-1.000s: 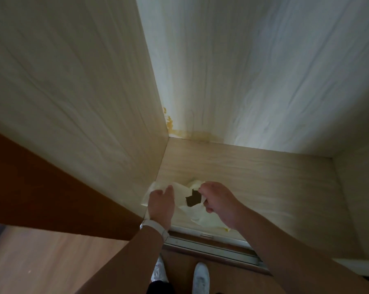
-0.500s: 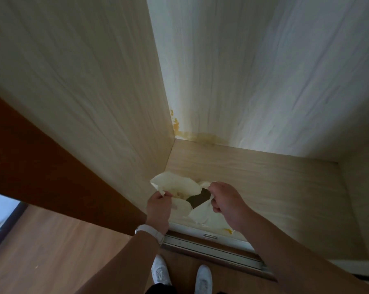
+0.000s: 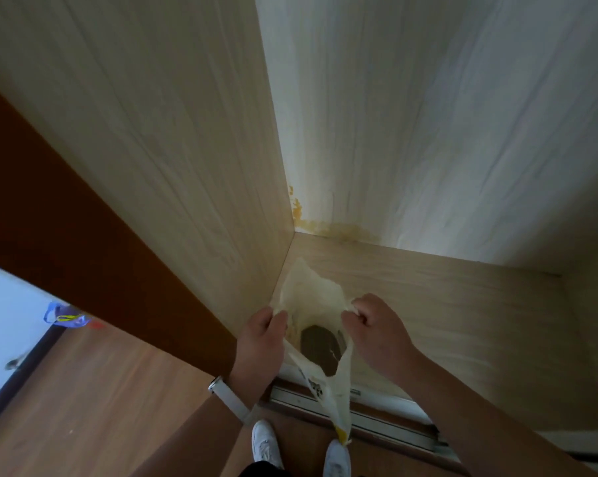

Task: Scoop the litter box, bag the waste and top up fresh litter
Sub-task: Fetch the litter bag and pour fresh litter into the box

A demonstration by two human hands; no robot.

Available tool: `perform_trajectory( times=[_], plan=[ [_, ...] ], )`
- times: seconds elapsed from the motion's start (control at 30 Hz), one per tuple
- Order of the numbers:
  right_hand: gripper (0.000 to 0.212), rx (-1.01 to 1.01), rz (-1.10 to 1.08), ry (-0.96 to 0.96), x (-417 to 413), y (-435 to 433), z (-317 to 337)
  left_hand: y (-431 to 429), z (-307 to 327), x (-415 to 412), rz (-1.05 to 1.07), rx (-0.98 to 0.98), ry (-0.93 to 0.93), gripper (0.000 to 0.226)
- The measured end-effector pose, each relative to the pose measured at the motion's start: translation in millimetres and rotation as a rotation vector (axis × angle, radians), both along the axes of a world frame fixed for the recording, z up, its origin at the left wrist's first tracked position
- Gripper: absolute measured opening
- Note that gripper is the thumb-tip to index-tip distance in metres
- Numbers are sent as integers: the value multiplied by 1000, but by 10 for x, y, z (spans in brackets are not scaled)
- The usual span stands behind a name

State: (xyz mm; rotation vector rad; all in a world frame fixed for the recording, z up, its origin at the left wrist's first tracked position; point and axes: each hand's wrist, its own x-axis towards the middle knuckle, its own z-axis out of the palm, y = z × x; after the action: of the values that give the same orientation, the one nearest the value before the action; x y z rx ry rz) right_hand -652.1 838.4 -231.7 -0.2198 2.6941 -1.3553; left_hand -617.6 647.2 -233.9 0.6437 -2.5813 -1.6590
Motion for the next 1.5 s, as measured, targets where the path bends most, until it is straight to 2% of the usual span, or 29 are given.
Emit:
perform_trajectory(
  times=[0.13, 0.27, 0.43, 0.57, 0.7, 0.87, 1.07, 1.27, 1.5],
  plan=[
    [32, -96, 77, -110, 164, -177, 105, -112, 115, 264, 16, 0, 75, 39],
    [30, -107, 256, -204, 355, -463, 195, -293, 116, 597, 82, 35, 123, 42],
    [33, -84, 491, -192, 591, -868, 217, -534, 88, 1136, 166, 27, 180, 48],
    [30, 13, 752, -211, 757, -1252, 211, -638, 84, 1606, 183, -21, 211, 40],
    [31, -10, 878, -180, 862, -1718, 273, -849, 87, 1902, 388, 7, 189, 41],
    [32, -8, 953, -87, 959, -2209, 446, -1154, 199, 2070, 610, 10, 244, 50],
    [34, -113, 1021, 2, 982, -2737, 732, -1535, 514, 2094, 800, -54, 381, 57],
    [32, -143, 992, 189, 963, -3297, 809, -2129, 620, 1942, 819, -58, 410, 52],
    [32, -18, 781, 178, 670, -4226, 573, -3264, 445, 1500, 701, -76, 344, 45]
  ],
)
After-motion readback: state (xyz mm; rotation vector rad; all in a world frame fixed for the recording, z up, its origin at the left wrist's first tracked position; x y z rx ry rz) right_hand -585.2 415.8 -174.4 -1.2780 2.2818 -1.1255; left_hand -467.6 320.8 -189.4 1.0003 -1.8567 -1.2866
